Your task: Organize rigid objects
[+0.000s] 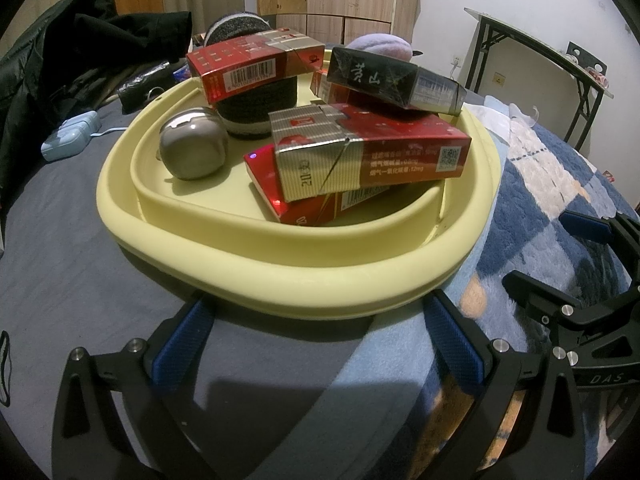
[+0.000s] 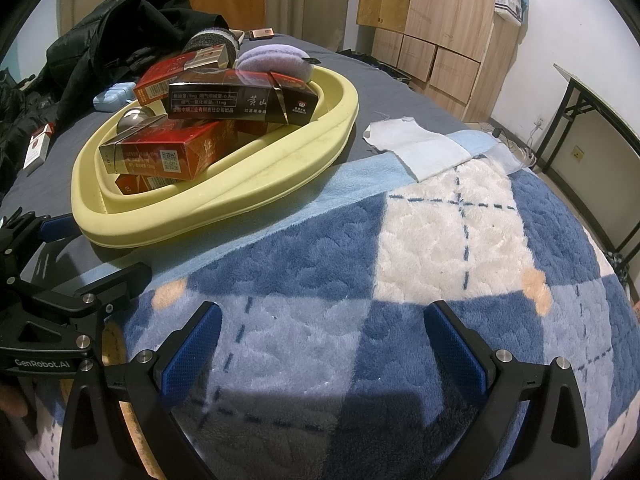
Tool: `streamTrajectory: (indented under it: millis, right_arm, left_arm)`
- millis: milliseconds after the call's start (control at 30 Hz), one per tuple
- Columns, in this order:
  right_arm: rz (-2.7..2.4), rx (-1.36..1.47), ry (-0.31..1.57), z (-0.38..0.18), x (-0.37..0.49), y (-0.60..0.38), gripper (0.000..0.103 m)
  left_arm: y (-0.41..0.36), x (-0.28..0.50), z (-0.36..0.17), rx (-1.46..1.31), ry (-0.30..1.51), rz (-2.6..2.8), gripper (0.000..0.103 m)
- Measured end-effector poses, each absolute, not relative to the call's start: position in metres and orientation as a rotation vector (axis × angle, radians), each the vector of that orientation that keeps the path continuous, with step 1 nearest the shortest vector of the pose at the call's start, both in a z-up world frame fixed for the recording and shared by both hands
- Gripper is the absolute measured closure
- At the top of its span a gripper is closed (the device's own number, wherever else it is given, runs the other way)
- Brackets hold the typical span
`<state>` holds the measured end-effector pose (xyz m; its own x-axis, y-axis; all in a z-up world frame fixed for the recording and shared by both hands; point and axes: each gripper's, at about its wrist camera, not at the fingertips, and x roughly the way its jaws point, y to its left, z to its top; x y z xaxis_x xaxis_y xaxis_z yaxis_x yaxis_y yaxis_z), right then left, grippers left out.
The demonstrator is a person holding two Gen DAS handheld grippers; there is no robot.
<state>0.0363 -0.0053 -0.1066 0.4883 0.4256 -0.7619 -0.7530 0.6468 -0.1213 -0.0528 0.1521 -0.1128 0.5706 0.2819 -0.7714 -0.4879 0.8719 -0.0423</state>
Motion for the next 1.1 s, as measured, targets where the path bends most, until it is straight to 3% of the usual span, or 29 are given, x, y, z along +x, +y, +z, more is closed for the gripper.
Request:
streamTrajectory:
  millis: [1100]
  right_arm:
    - [0.750, -0.481, 0.766, -0.1064, 0.0365, -0.0053, 0.000]
  left_arm:
    - [0.1546, -0.0534, -0.1134, -0.265, 0.850, 0.456, 0.000]
